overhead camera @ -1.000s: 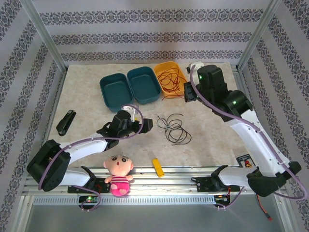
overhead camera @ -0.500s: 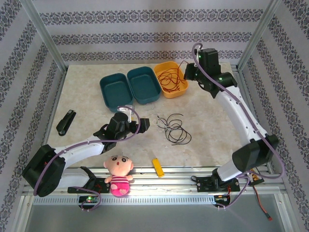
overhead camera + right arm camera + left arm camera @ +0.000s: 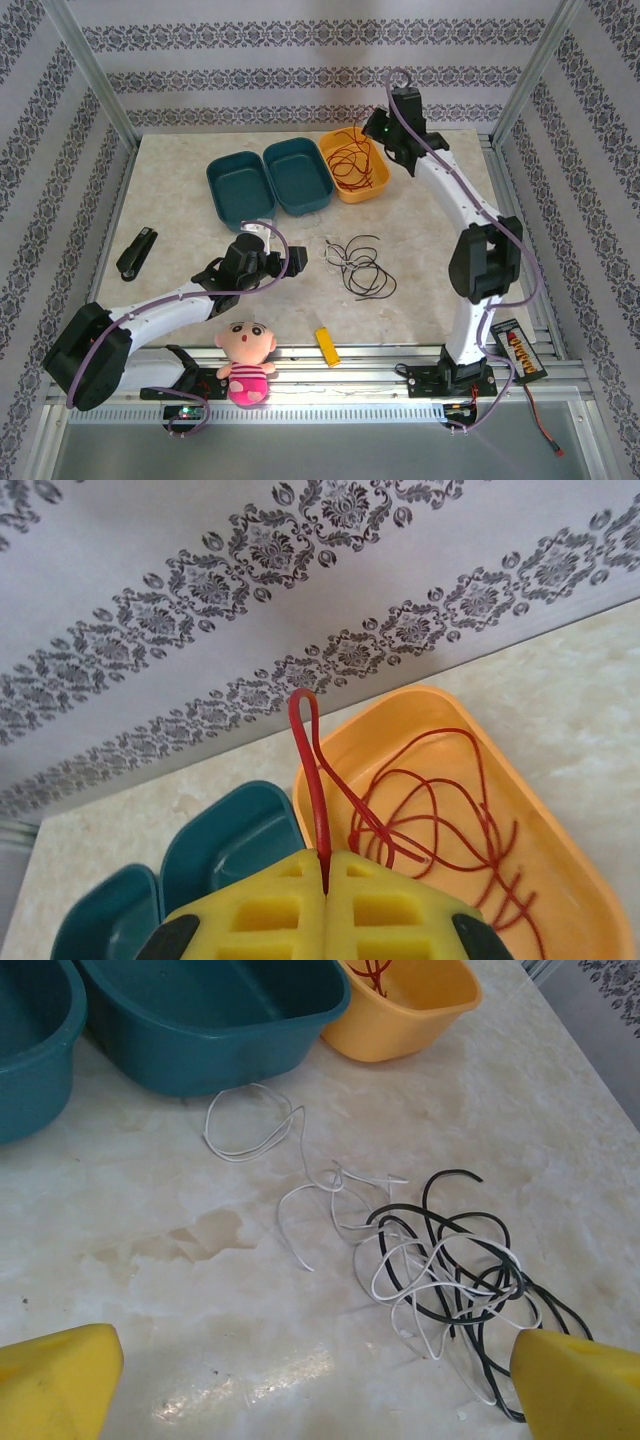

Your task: Untangle the cables

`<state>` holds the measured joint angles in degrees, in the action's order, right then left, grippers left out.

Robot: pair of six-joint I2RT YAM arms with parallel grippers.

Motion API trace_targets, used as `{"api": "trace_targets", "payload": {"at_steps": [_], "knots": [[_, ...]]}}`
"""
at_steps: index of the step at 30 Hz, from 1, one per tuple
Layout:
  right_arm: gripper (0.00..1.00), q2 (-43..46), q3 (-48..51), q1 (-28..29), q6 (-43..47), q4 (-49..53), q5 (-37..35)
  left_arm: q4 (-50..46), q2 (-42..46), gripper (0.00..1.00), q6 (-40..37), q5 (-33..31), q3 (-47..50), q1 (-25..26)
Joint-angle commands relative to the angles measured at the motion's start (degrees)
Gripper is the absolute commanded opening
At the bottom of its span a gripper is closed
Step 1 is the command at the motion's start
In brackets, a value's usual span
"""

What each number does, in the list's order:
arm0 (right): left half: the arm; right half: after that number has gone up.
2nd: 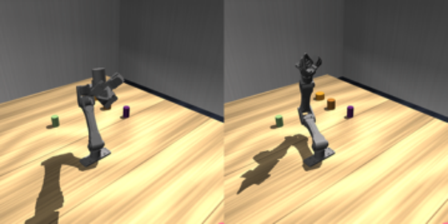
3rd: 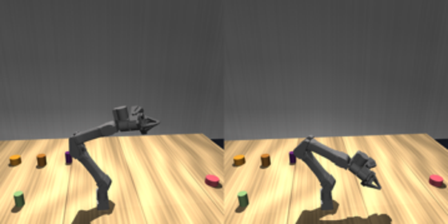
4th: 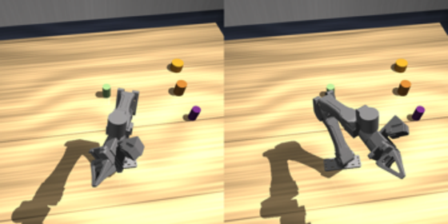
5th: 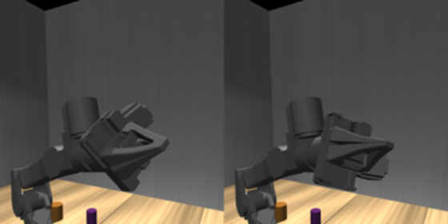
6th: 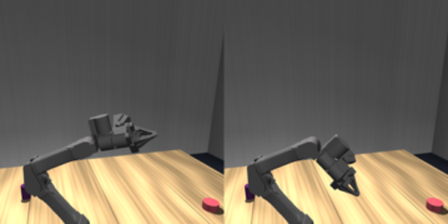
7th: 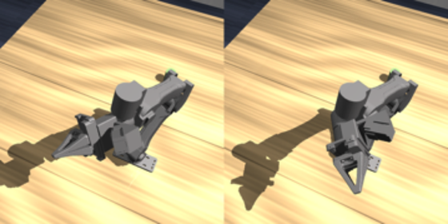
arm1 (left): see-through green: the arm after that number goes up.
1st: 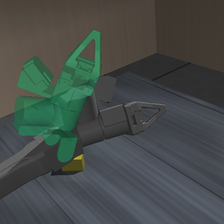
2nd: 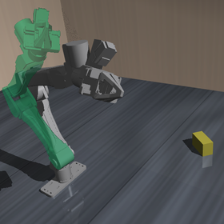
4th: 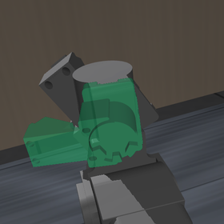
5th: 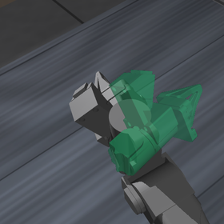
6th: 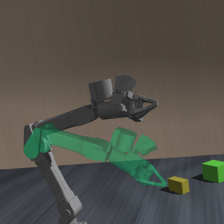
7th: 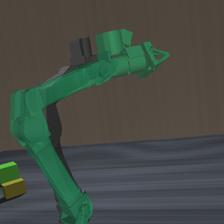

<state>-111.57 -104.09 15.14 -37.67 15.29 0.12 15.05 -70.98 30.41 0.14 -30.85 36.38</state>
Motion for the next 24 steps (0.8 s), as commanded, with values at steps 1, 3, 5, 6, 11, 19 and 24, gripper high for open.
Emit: {"api": "trace_targets", "payload": {"at_steps": [1,3,5,6,11,19,24], "knots": [[0.0,-3.3,-3.6,0.1,-4.9,-4.1,-0.9,-2.2,1.0,0.99,-1.7,-0.9,0.1,-0.1],[0.0,-4.7,-3.6,0.2,-6.2,-4.5,-2.0,-2.1,1.0,0.99,-1.8,-0.8,0.0,-0.1],[0.0,-5.5,-2.3,0.3,-7.3,-5.5,-2.7,-2.1,0.9,0.99,-1.9,-0.5,-0.1,-0.2],[0.0,-5.7,-1.3,0.3,-7.9,-6.0,-2.9,-2.2,0.9,0.99,-2.0,-0.4,-0.2,-0.3],[0.0,-5.9,4.1,0.2,-11.0,-9.4,-1.7,-2.0,0.1,0.99,-2.0,0.0,-0.3,-0.4],[0.0,-6.1,8.8,1.0,-13.9,-12.2,0.6,-0.5,-1.6,0.99,-1.0,1.7,-0.3,-0.4],[0.0,-5.2,13.8,1.1,-16.7,-14.1,0.2,-0.6,-1.6,0.99,-1.0,2.2,-0.5,-0.4]]}}
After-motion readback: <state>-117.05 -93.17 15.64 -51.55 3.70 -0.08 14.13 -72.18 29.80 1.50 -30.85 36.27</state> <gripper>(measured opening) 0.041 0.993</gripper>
